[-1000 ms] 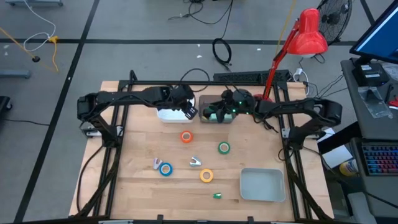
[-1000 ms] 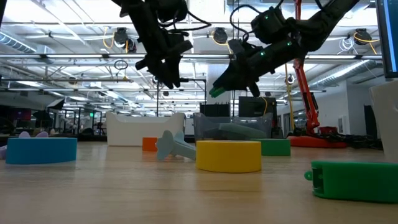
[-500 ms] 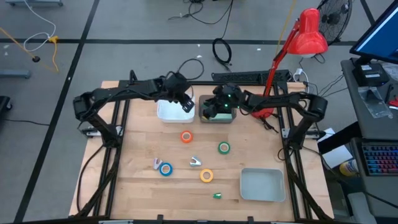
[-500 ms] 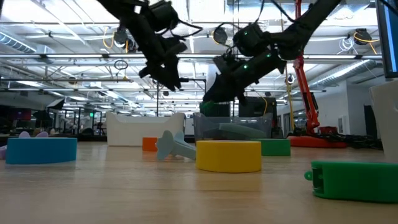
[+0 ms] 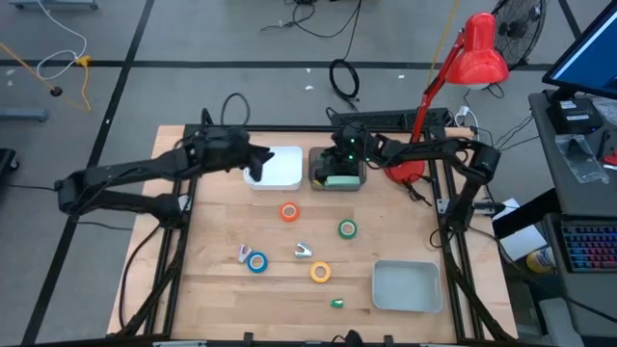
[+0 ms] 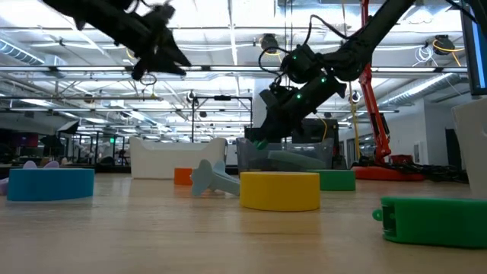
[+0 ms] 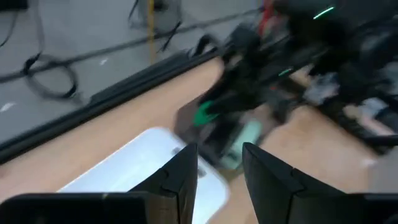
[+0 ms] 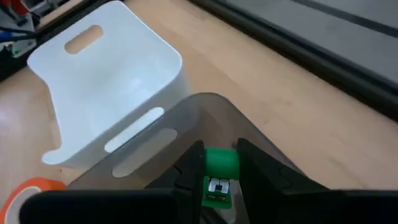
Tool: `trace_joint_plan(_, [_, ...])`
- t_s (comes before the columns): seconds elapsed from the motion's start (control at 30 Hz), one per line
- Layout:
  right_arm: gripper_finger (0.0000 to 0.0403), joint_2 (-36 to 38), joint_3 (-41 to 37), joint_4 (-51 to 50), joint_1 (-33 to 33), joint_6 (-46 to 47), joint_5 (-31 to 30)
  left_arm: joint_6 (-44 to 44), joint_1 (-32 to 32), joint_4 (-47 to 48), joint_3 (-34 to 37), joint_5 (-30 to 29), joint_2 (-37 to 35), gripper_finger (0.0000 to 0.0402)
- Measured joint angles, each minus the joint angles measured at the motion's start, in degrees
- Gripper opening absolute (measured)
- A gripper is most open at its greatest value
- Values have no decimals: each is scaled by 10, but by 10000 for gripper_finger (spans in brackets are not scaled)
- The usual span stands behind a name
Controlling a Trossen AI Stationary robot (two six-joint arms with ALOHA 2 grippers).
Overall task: Pick and place Stapler, Stapler remover, tape
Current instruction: Put the green stapler into the black bin
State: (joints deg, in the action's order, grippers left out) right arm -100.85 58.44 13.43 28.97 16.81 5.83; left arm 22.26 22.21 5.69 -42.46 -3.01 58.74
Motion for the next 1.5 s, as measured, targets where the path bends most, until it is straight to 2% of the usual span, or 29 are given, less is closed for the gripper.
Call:
trace_joint_plan(0.13, [68,-14,9,1,-5,-1,-3,9,-25,-2,29,-17,-52,129])
trace_joint_plan(0.3, [73,-15,21,3,-6,-6,-12,24,-44,0,49,-41,-81,129])
trace_joint_plan(0.6, [74,-41,21,4,-17,-10,-32,23,-52,4,53,-50,-77,129])
trace_joint_plan(1.5, [91,-40,20,-7,-25,-35,-25,17,-52,20,53,-50,-78,129])
